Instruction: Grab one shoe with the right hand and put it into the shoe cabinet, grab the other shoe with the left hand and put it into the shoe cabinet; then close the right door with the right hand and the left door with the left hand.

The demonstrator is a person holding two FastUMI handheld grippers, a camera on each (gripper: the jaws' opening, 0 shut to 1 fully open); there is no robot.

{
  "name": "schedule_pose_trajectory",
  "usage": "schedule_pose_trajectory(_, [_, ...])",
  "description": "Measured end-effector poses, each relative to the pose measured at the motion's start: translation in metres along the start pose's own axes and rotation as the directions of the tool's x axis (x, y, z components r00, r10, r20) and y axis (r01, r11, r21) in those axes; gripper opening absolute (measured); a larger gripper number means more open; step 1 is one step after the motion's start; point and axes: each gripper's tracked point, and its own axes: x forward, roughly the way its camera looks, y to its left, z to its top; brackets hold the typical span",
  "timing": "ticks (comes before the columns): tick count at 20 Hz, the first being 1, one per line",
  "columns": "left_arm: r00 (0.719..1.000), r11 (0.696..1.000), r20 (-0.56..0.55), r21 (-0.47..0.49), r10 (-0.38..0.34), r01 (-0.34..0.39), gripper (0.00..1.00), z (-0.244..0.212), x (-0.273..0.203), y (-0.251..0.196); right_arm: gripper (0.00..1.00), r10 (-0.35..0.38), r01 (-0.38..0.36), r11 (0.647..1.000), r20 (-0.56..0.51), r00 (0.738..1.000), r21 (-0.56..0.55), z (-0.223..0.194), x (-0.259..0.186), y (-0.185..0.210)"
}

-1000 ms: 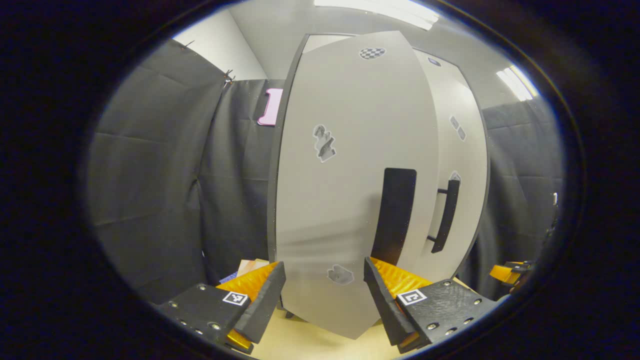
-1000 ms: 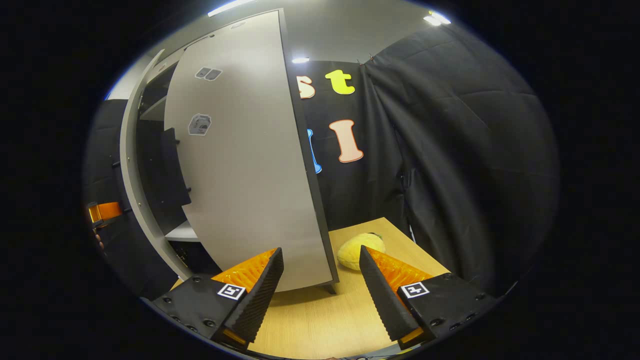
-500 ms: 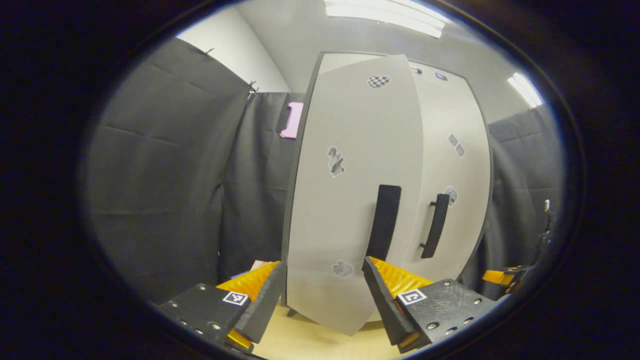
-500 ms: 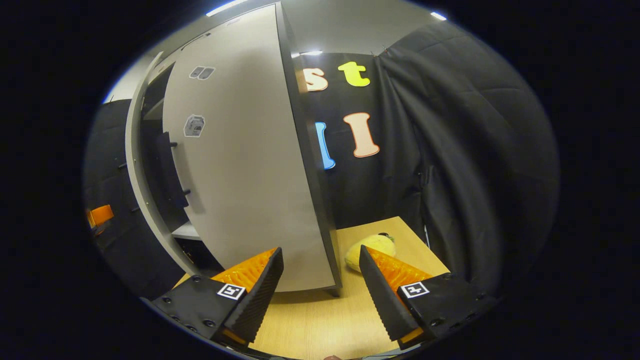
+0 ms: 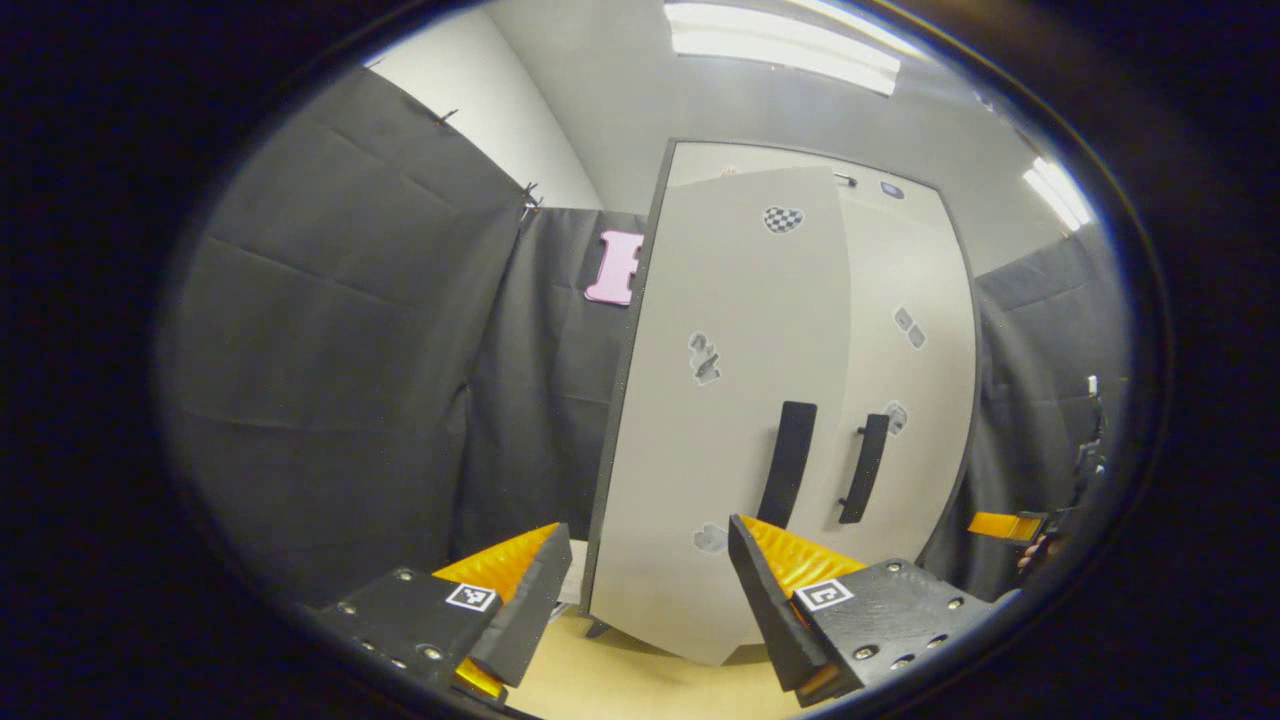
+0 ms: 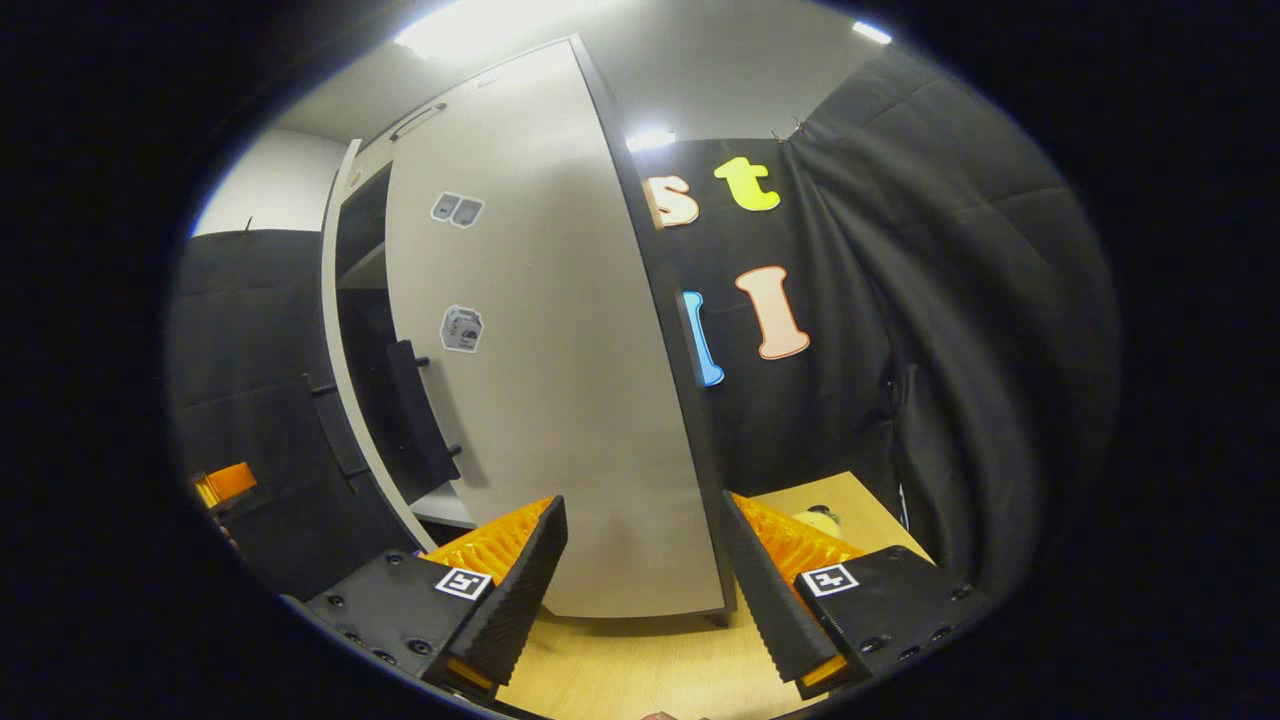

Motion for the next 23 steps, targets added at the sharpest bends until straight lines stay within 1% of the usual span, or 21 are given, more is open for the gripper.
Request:
schedule_pose_trajectory(2, [1.000,1.000,-0.009,-0.025,-0.012,0.012,0.96,-0.003,0.004,0.009,0.96,-0.024,0.025,0.999,0.015,1.000,-0.034,0.004,-0.004,0.005])
schedule_pose_trajectory(4, [1.000,0.999,-0.011,-0.029,-0.024,0.023,0.96,-0.006,0.006,0.016,0.96,-0.044,0.045,0.996,0.022,0.999,-0.072,0.008,-0.011,0.012])
schedule_pose_trajectory(5, [1.000,0.999,-0.006,-0.024,-0.026,0.026,0.87,-0.006,0.007,0.020,0.97,-0.050,0.053,0.995,0.032,0.998,-0.086,0.011,-0.015,0.015])
schedule_pose_trajectory(6, [1.000,0.999,-0.001,-0.022,-0.029,0.029,0.87,-0.006,0.008,0.023,0.97,-0.056,0.060,0.993,0.046,0.997,-0.097,0.014,-0.018,0.018])
schedule_pose_trajectory(7, [0.999,0.999,0.004,-0.023,-0.045,0.045,0.96,-0.005,0.008,0.022,0.92,-0.068,0.074,0.992,0.060,0.996,-0.106,0.017,-0.022,0.020])
schedule_pose_trajectory(8, [0.998,0.998,0.004,-0.026,-0.057,0.057,0.92,-0.006,0.009,0.023,0.92,-0.082,0.089,0.990,0.070,0.994,-0.112,0.018,-0.025,0.021])
schedule_pose_trajectory(9, [0.998,0.998,0.001,-0.028,-0.063,0.063,0.90,-0.009,0.010,0.027,0.96,-0.091,0.098,0.989,0.071,0.993,-0.112,0.016,-0.028,0.024])
schedule_pose_trajectory(10, [0.997,0.997,-0.001,-0.030,-0.072,0.072,0.88,-0.010,0.008,0.030,0.92,-0.092,0.099,0.989,0.068,0.993,-0.106,0.013,-0.031,0.028])
schedule_pose_trajectory(11, [0.997,0.996,-0.001,-0.030,-0.080,0.080,0.87,-0.012,0.004,0.033,0.92,-0.093,0.100,0.990,0.067,0.993,-0.101,0.010,-0.035,0.031])
schedule_pose_trajectory(12, [0.996,0.996,-0.003,-0.027,-0.087,0.087,0.92,-0.016,0.002,0.037,0.92,-0.098,0.106,0.989,0.072,0.993,-0.103,0.007,-0.038,0.034])
schedule_pose_trajectory(14, [0.995,0.995,-0.010,-0.013,-0.098,0.098,0.92,-0.022,-0.002,0.043,0.92,-0.120,0.128,0.985,0.075,0.990,-0.117,-0.001,-0.048,0.035])
schedule_pose_trajectory(15, [0.995,0.995,-0.012,-0.009,-0.102,0.102,0.92,-0.023,-0.005,0.046,0.97,-0.127,0.135,0.983,0.070,0.989,-0.121,-0.006,-0.051,0.037])
schedule_pose_trajectory(17, [0.994,0.994,-0.016,-0.012,-0.113,0.112,0.92,-0.024,-0.010,0.048,0.96,-0.125,0.131,0.984,0.055,0.991,-0.124,-0.013,-0.057,0.043])
schedule_pose_trajectory(18, [0.993,0.993,-0.015,-0.009,-0.120,0.120,0.96,-0.023,-0.012,0.049,0.92,-0.128,0.134,0.983,0.056,0.990,-0.126,-0.013,-0.060,0.045])
schedule_pose_trajectory(20, [0.992,0.992,-0.016,0.012,-0.128,0.128,0.96,-0.024,-0.013,0.051,0.92,-0.130,0.136,0.983,0.054,0.990,-0.126,-0.015,-0.064,0.049])
schedule_pose_trajectory(21, [0.991,0.991,-0.021,0.024,-0.131,0.131,0.96,-0.026,-0.013,0.053,0.97,-0.129,0.134,0.983,0.049,0.990,-0.124,-0.017,-0.066,0.051])
schedule_pose_trajectory(22, [0.990,0.990,-0.025,0.034,-0.139,0.139,0.96,-0.028,-0.014,0.053,0.92,-0.126,0.132,0.983,0.049,0.991,-0.124,-0.018,-0.068,0.053])
schedule_pose_trajectory(23, [0.989,0.989,-0.025,0.041,-0.143,0.144,0.96,-0.030,-0.015,0.053,0.92,-0.125,0.130,0.983,0.047,0.991,-0.128,-0.020,-0.071,0.055])
